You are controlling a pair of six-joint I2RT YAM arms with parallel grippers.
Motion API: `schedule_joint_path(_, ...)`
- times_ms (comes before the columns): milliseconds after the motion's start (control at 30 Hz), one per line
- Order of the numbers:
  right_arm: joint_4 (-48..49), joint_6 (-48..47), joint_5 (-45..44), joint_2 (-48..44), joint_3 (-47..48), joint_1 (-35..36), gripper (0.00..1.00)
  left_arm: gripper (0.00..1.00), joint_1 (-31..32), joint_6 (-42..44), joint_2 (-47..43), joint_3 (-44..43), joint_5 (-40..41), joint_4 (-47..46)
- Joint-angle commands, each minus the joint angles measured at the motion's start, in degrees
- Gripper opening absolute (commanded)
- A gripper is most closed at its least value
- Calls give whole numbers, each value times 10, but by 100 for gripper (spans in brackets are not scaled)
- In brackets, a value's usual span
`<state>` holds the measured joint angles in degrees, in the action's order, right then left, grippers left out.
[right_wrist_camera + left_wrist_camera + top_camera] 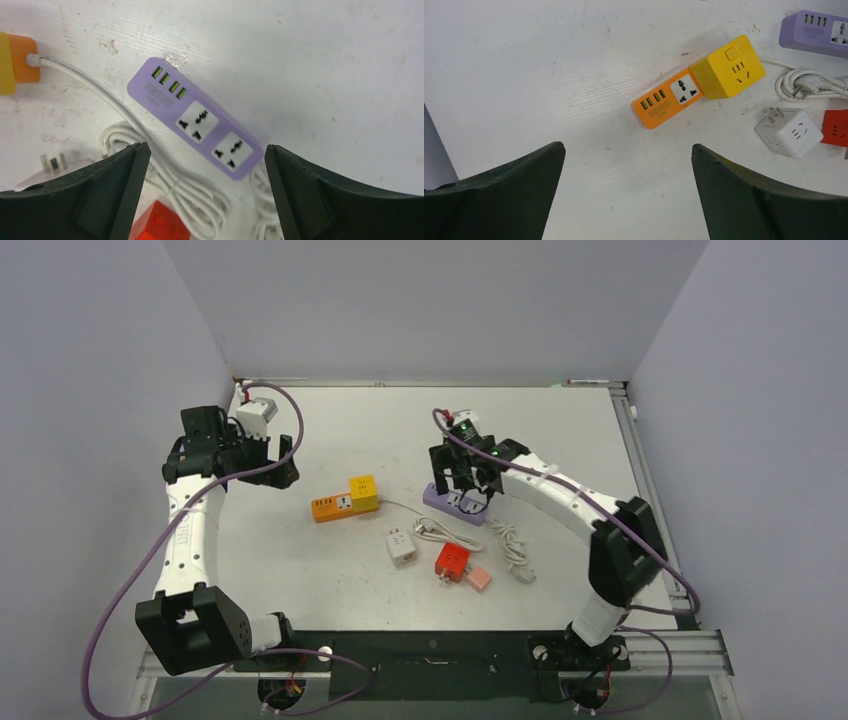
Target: Insert the plug
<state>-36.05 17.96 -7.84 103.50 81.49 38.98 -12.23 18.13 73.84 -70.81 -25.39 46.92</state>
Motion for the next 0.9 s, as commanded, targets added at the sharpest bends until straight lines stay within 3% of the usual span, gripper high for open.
schedule_joint_path(0,-19,151,-51,-141,-104,-3,90,96,-5,-4,-13,-11,-12,-14)
schedule_joint_path(33,-25,188,-46,-163,-137,-3,96,96,-5,-4,-12,-11,-12,-14)
schedule_joint_path(67,-30,214,-40,-182,-170,-2,93,96,-5,-4,-11,-12,-13,-14)
schedule_joint_path(167,-38,278,-12,-245,-261,-1,55,96,-5,-6,-10,-16,-17,-14)
schedule_joint_path(233,-41,299,-4,-279,-304,-1,38,96,-5,-8,-9,-19,-19,-15)
schedule_joint_path(567,-30,296,-3,-254,-345,-7,33,96,-5,-15,-11,-23,-26,-13)
schedule_joint_path(867,-21,224,-71,-184,-288,-96,32,96,-3,-4,-12,-27,-39,2)
